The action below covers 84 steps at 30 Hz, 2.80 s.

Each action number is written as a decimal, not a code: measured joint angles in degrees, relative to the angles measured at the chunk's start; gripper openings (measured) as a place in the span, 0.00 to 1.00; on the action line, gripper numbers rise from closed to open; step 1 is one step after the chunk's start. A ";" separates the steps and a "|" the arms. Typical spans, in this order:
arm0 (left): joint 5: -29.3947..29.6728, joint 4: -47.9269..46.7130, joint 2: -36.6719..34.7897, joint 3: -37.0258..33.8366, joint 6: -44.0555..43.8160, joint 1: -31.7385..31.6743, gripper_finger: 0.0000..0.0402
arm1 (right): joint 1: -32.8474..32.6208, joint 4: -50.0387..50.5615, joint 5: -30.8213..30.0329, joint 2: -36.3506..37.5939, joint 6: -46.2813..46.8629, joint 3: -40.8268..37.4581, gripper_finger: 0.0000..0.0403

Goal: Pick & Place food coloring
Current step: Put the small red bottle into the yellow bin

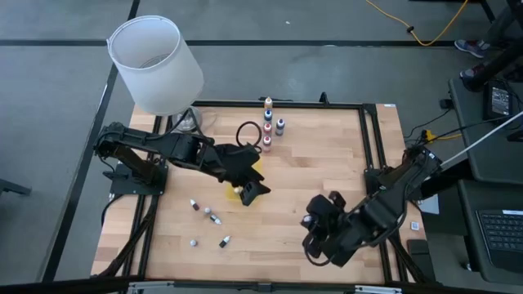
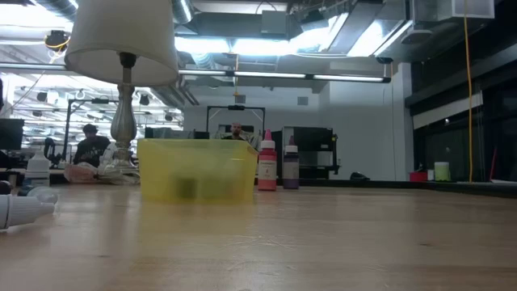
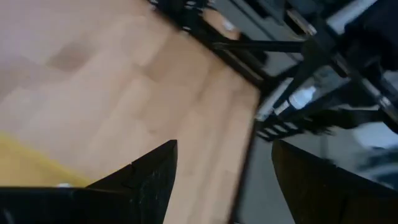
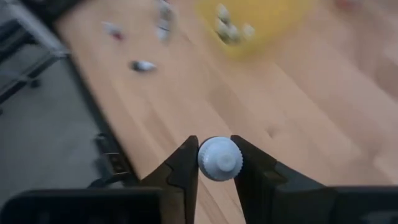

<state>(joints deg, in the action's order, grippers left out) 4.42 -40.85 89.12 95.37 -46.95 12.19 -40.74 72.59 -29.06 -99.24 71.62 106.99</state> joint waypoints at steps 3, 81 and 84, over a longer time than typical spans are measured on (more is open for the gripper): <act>-4.77 2.83 0.00 0.00 -0.44 0.14 0.63 | 1.54 0.01 0.22 0.00 -7.23 5.88 0.20; 56.44 30.10 0.37 0.04 66.25 14.42 0.63 | 28.76 -24.37 14.85 -1.92 -27.74 19.46 0.23; 55.64 32.93 0.37 0.04 70.32 14.51 0.63 | 28.76 -26.00 17.43 -1.93 -27.70 19.46 0.23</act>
<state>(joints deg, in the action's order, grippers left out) 60.07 -7.92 89.49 95.42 23.37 26.70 -11.99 46.58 -11.63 -101.17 43.91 126.45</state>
